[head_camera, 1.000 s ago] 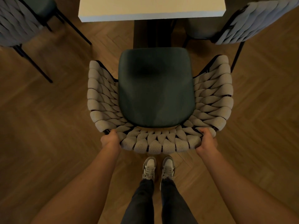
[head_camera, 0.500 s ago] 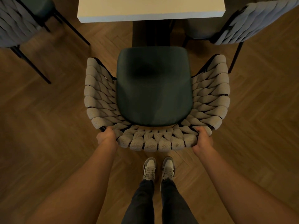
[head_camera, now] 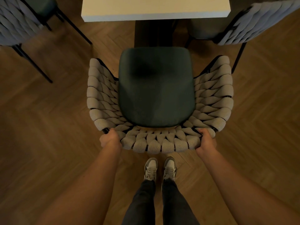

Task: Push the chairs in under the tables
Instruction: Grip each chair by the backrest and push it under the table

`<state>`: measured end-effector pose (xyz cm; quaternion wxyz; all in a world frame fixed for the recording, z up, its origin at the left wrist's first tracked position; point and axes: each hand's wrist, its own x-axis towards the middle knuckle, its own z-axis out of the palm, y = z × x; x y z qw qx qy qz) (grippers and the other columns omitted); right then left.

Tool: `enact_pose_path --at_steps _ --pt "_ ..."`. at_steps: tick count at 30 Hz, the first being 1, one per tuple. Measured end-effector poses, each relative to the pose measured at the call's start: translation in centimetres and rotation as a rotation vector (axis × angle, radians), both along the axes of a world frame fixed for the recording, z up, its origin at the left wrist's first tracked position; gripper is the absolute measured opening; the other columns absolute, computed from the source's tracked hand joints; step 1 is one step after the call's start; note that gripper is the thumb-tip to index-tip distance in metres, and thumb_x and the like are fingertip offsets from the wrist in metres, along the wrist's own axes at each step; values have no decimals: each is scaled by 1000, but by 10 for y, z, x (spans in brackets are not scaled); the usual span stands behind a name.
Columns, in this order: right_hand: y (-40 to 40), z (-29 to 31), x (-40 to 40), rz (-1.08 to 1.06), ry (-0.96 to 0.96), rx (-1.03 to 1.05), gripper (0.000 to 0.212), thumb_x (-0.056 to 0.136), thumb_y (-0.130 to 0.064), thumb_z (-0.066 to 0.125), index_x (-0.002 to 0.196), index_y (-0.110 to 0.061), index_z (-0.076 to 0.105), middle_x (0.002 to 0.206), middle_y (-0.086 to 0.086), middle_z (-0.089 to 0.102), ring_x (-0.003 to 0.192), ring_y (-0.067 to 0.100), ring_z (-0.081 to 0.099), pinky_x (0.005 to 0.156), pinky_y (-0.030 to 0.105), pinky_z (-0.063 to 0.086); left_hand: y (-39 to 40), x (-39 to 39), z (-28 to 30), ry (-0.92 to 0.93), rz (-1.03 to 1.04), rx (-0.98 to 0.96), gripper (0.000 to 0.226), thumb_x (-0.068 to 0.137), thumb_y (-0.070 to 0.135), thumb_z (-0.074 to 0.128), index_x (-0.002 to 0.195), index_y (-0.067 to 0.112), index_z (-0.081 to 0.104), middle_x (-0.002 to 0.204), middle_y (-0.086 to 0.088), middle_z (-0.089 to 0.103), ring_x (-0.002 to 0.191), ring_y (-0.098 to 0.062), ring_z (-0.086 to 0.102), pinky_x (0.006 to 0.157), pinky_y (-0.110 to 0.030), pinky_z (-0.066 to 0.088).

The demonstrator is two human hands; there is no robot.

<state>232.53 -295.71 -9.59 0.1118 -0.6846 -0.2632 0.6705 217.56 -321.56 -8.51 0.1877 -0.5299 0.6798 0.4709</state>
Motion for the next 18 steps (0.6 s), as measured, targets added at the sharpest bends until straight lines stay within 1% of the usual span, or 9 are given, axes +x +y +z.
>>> enact_pose_path --at_steps 4,6,8,10,13,15,18 --pt "-1 -1 1 -3 -15 19 17 83 -5 69 93 -14 58 98 10 68 84 27 69 75 45 58 -2 1 0 -14 -6 7 44 94 28 61 132 6 52 120 -12 61 103 -28 59 93 -42 52" --pt "-2 -1 1 -5 -22 28 24 83 -6 70 103 -12 59 101 11 69 88 28 70 74 44 59 -3 0 0 -15 -12 -3 45 94 28 61 132 6 51 121 -13 60 106 -30 59 94 -44 52" --pt "-3 -3 0 -4 -35 35 29 83 -7 70 108 -11 57 104 12 68 93 30 69 79 47 59 -5 -1 0 -18 -19 -9 45 94 28 61 132 6 51 122 -13 60 107 -31 59 94 -44 52" --pt "-7 -4 0 -3 -44 27 24 81 -8 71 101 -13 58 107 13 69 96 31 69 86 52 57 -7 -2 -1 -10 -17 -10 44 95 27 60 132 6 51 121 -12 59 104 -29 57 89 -41 52" --pt "-12 -7 0 7 -37 20 20 81 -9 71 94 -17 59 109 13 70 95 32 71 86 55 57 -11 -5 -2 -13 -25 -12 43 96 27 59 132 7 50 120 -11 57 96 -26 53 76 -37 48" --pt "-12 -8 1 3 -36 9 20 81 -8 71 94 -17 59 108 13 70 94 32 71 86 56 57 -12 -5 -3 -13 -35 -8 42 96 27 59 132 7 51 120 -10 58 95 -25 52 75 -36 46" --pt "-9 -7 2 -1 -42 -12 23 80 -8 73 96 -16 59 108 13 71 94 33 71 86 56 57 -11 -3 -1 -18 -39 7 42 96 27 58 133 8 50 114 -9 56 94 -24 52 76 -35 45"
